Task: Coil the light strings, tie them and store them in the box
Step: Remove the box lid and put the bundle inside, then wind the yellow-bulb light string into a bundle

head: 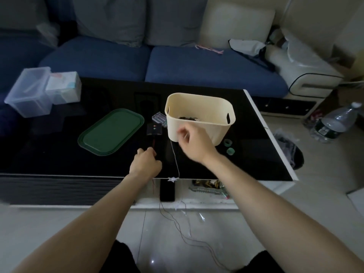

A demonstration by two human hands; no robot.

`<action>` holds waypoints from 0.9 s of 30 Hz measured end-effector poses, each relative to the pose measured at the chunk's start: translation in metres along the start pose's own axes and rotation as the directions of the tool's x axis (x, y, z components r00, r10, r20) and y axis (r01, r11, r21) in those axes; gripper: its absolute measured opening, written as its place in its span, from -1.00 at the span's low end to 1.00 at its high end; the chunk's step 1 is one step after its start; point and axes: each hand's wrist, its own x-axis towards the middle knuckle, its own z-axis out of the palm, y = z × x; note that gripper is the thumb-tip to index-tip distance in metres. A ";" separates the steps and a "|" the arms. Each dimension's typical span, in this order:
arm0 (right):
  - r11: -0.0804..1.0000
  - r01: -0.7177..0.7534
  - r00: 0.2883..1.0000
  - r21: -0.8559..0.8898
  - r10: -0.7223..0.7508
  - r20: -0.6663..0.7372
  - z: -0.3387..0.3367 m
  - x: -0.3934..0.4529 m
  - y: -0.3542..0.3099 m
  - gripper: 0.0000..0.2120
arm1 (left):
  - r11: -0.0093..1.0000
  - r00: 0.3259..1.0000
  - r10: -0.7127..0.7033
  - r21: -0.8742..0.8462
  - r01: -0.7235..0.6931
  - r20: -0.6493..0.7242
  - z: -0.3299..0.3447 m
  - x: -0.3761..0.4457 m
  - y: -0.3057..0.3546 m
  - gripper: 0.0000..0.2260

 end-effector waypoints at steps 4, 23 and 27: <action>0.984 -0.128 0.923 -0.121 0.163 0.349 0.038 -0.049 0.016 -0.70 | 0.948 0.987 0.148 0.273 -0.162 0.069 0.014 -0.011 -0.010 -0.59; 0.974 -0.223 0.898 -0.026 0.216 0.383 0.044 -0.086 0.030 -0.56 | 0.936 0.991 0.118 0.339 -0.092 -0.057 0.000 -0.009 -0.029 -0.80; 0.971 -0.233 0.925 0.058 0.203 0.322 0.032 -0.096 0.023 -0.52 | 0.942 0.896 0.316 0.217 -0.257 -0.313 -0.010 -0.018 -0.035 -0.87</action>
